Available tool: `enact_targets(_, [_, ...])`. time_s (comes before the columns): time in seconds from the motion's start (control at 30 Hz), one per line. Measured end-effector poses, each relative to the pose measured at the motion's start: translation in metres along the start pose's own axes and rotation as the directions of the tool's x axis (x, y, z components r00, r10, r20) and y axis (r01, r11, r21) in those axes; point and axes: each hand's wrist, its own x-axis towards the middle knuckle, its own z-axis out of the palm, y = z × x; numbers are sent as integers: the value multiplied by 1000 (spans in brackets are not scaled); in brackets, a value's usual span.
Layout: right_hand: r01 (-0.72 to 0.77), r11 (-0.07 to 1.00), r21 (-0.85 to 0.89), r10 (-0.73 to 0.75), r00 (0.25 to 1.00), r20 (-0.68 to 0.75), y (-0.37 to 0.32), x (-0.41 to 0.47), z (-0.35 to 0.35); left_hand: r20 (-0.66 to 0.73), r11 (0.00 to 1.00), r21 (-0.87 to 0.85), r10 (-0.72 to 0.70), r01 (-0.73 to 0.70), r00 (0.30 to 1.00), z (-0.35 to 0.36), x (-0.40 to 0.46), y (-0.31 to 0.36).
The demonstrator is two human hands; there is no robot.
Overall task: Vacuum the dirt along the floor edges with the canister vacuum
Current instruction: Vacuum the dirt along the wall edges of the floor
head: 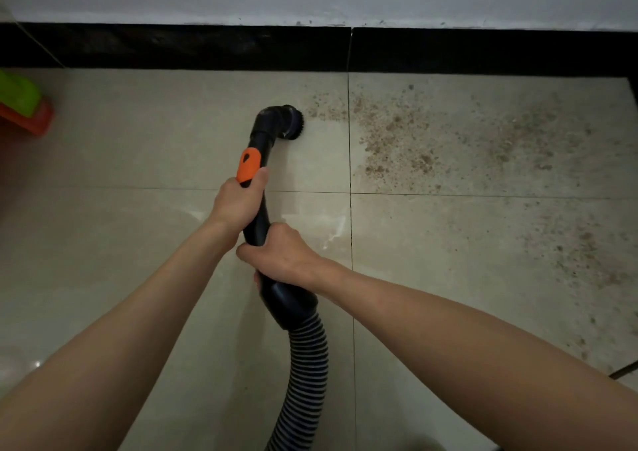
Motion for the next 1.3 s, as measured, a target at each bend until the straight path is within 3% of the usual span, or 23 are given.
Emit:
enact_targets(0.33, [-1, 998, 66, 2, 1000, -27, -14, 28, -28, 48, 999, 43, 22, -24, 999, 8, 33, 36])
enact_targets(0.77, [-9, 994, 112, 23, 992, -121, 13, 17, -69, 224, 994, 63, 70, -87, 972, 60, 31, 62])
enact_targets(1.0, [14, 995, 101, -3, 994, -109, 10, 19, -65, 311, 998, 46, 32, -49, 950, 48, 34, 60])
enact_targets(1.17, [63, 987, 147, -58, 997, -42, -2, 15, -51, 254, 999, 22, 41, -48, 966, 28, 37, 51])
enact_targets(1.3, [6, 963, 268, -7, 1000, 3, -1, 8, -36, 166, 1000, -16, 15, -13, 986, 8, 43, 37])
